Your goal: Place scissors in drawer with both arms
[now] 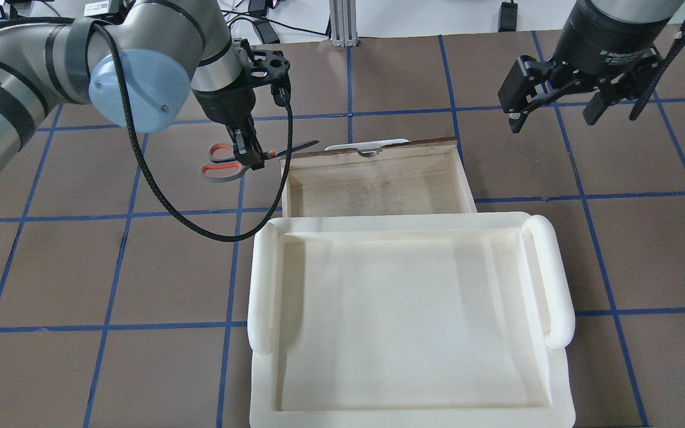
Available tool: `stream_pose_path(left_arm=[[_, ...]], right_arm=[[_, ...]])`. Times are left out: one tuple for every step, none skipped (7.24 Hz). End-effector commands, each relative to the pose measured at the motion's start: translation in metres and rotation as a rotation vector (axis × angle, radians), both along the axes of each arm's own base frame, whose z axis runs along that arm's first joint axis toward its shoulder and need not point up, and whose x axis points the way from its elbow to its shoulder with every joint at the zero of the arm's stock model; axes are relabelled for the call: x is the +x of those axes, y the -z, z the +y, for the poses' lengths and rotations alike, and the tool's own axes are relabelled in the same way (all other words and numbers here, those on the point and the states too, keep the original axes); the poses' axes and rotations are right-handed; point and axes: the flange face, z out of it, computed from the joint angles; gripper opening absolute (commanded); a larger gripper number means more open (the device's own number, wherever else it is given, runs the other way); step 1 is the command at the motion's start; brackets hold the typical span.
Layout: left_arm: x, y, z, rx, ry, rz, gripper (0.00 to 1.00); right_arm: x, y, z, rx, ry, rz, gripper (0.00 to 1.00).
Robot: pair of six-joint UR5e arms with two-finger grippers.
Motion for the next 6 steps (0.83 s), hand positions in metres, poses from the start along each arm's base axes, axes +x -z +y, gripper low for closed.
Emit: stream_pose_path(left_arm=[[-0.065, -0.013, 0.033, 0.000, -0.042, 0.060, 0.06], [-0.098, -0.008, 0.047, -0.005, 0.001, 0.059, 0.06], [-0.111, -0.012, 0.055, -0.022, 0.022, 0.068, 0.06], [-0.129, -0.009, 0.066, -0.007, -0.039, 0.066, 0.06], [-0.147, 0.005, 0.076, 0.001, -0.018, 0.057, 0.06], [-0.157, 0.017, 0.072, -0.015, -0.010, 0.064, 0.06]], right_arm=[[0.006, 0.000, 0.001, 0.000, -0.018, -0.008, 1.00], [0.007, 0.000, 0.001, -0.002, -0.015, -0.006, 1.00], [0.007, 0.000, 0.001, -0.002, -0.018, -0.006, 1.00], [0.007, 0.000, 0.001, -0.002, -0.020, -0.006, 1.00], [0.006, 0.000, 0.001, -0.002, -0.023, -0.003, 1.00], [0.006, 0.000, 0.001, -0.002, -0.023, -0.003, 1.00]])
